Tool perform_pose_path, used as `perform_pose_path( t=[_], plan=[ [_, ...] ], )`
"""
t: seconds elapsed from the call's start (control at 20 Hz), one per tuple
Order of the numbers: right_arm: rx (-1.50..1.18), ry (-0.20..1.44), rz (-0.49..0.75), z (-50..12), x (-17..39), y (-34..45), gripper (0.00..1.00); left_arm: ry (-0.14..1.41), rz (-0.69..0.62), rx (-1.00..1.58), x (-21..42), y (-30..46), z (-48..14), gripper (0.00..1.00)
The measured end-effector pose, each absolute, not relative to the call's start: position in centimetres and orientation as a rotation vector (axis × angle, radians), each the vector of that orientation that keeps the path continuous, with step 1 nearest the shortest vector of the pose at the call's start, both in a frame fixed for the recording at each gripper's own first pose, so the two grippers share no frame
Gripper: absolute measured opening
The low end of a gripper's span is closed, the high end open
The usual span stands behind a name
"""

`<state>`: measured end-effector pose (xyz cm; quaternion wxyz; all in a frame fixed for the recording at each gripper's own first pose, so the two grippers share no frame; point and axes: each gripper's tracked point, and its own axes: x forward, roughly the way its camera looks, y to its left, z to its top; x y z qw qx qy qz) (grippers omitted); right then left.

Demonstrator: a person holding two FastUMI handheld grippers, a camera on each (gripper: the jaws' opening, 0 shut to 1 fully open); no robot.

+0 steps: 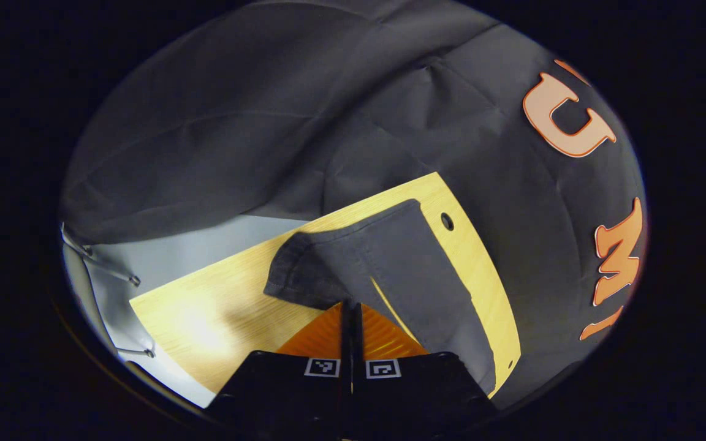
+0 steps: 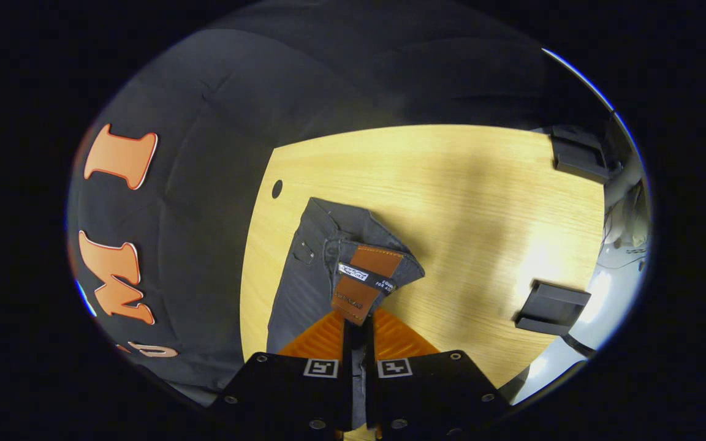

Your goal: Grasp the waist and the cuffs of the jeans and fold them to make the two legs overlap; first hold the waist and fold one-third of the jeans toward the cuffs, then hold the cuffs and fold the remaining one-third in the same direction to finish folding.

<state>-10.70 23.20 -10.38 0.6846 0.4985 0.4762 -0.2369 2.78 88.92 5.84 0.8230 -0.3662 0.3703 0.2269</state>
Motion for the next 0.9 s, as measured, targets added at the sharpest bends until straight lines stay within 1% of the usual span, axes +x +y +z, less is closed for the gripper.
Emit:
perform_pose_path(
  t=[0.05,0.15,0.2,0.25,0.3,0.35,0.45,0.5,0.55,0.65,0.75,0.8,0.85,0.9],
  plan=[
    [1.124,1.048,-0.526,-9.9,-10.1,23.5,0.09,0.758,0.477,-0.775,4.1,89.6,6.4,0.01],
    [1.110,1.046,-0.534,-9.6,-10.0,24.1,0.09,0.777,0.476,-0.725,5.1,90.7,6.2,0.01],
    [1.104,1.046,-0.545,-9.7,-10.1,24.4,0.09,0.818,0.463,-0.741,5.4,90.4,5.4,0.01],
    [1.101,1.045,-0.554,-9.8,-10.2,24.6,0.09,0.898,0.490,-0.729,4.5,90.4,4.2,0.01],
    [1.101,1.044,-0.570,-9.8,-10.5,24.8,0.09,0.921,0.509,-0.728,4.2,90.7,2.8,0.01],
    [1.098,1.042,-0.584,-9.8,-10.7,24.7,0.09,1.008,0.538,-0.733,2.8,90.9,1.2,0.01],
    [1.102,1.041,-0.601,-9.6,-11.1,24.6,0.09,1.121,0.557,-0.798,0.5,90.4,-0.7,0.01],
    [1.097,1.045,-0.604,-9.4,-11.4,24.6,0.09,1.139,0.576,-0.822,-0.5,90.8,-1.2,0.03],
    [1.085,1.051,-0.606,-9.4,-11.5,24.5,0.09,1.169,0.596,-0.818,-1.5,91.5,-2.0,0.34],
    [1.068,1.061,-0.604,-9.4,-11.4,24.5,0.09,1.213,0.677,-0.751,-3.9,92.5,-2.8,0.95],
    [1.067,1.079,-0.589,-9.4,-11.1,24.8,0.09,1.276,0.784,-0.740,-6.2,92.9,-3.6,0.90],
    [1.057,1.086,-0.575,-9.4,-11.0,24.8,0.09,1.246,0.821,-0.747,-6.2,93.2,-4.7,0.90],
    [1.044,1.096,-0.562,-9.5,-10.9,24.6,0.09,1.293,0.876,-0.730,-6.9,93.1,-4.9,0.92],
    [1.038,1.107,-0.557,-9.6,-11.0,24.5,0.09,1.274,0.883,-0.699,-6.3,93.5,-4.6,0.92]
  ],
)
